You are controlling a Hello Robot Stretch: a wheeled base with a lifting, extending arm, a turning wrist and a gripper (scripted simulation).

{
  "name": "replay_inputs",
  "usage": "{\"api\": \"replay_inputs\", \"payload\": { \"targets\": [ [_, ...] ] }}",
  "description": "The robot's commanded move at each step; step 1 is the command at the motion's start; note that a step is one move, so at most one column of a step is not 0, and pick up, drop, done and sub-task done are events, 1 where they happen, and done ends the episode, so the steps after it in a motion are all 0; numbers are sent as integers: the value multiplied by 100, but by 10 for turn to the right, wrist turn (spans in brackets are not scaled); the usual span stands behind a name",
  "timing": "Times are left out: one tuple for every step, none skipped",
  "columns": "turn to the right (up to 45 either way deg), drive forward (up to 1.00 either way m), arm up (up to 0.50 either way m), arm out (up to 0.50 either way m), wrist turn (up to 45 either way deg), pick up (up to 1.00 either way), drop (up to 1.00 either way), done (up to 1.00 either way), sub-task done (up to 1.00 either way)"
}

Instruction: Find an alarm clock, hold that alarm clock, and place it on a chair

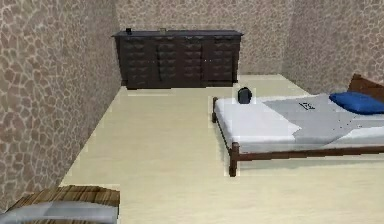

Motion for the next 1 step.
{"api": "replay_inputs", "payload": {
  "targets": [
    [0, 100, 0, 0, 0, 0, 0, 0, 0]
  ]
}}
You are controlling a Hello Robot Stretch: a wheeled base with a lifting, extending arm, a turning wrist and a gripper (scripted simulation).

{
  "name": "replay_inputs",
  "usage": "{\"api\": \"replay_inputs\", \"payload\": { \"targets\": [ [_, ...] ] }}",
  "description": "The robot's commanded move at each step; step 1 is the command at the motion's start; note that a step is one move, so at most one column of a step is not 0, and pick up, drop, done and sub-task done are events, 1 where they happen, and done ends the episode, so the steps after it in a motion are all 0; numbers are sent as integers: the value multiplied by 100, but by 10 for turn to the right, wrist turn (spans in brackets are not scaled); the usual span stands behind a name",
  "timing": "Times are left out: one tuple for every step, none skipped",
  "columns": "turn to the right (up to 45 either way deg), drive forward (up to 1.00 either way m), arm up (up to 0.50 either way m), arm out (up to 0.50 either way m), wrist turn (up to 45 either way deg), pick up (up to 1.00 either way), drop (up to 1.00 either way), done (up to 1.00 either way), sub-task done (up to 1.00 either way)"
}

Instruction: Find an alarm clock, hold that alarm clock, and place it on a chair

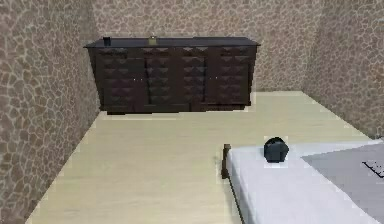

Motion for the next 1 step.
{"api": "replay_inputs", "payload": {
  "targets": [
    [-30, 0, 0, 0, 0, 0, 0, 0, 0]
  ]
}}
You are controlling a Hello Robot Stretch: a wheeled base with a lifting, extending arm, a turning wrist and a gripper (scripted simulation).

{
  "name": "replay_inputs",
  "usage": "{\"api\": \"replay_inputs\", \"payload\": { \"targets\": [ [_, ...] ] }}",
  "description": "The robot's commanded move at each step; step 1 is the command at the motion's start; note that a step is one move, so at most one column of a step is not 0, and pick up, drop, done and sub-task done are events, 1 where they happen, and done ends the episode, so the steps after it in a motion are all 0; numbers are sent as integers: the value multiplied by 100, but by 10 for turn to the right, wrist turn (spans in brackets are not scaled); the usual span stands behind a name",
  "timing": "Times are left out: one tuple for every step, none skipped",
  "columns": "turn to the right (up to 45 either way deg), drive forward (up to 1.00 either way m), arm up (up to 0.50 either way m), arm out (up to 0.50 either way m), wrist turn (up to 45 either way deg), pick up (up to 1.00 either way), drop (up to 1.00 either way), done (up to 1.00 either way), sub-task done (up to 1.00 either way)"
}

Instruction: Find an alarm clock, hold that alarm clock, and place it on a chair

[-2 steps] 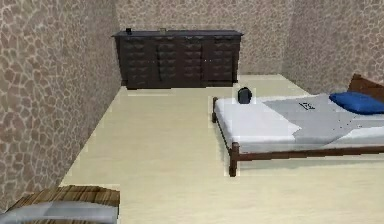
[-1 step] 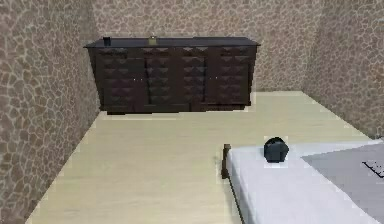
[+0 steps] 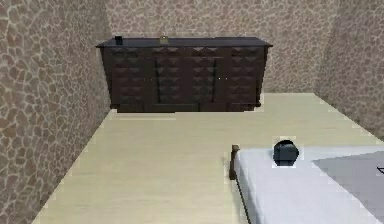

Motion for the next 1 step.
{"api": "replay_inputs", "payload": {
  "targets": [
    [-180, 0, 0, 0, 0, 0, 0, 0, 0]
  ]
}}
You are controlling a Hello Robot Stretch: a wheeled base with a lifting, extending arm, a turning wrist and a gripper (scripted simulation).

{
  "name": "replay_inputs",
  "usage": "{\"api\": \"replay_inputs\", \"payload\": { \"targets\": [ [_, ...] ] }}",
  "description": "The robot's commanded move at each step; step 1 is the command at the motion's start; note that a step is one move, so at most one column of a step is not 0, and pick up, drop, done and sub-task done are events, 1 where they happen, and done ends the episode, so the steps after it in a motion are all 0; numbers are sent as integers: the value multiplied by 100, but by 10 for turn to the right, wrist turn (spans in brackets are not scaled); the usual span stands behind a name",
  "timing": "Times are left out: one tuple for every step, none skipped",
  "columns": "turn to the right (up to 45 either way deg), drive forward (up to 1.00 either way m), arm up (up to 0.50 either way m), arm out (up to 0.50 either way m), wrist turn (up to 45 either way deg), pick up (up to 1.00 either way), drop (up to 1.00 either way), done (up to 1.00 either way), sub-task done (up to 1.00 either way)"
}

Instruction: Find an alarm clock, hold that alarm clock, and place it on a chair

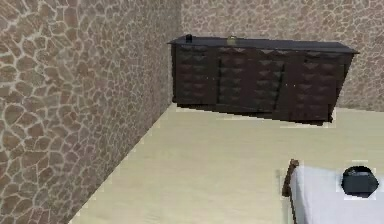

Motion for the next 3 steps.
{"api": "replay_inputs", "payload": {
  "targets": [
    [0, 45, 0, 0, 0, 0, 0, 0, 0],
    [450, 0, 0, 0, 0, 0, 0, 0, 0],
    [150, 0, 0, 0, 0, 0, 0, 0, 0]
  ]
}}
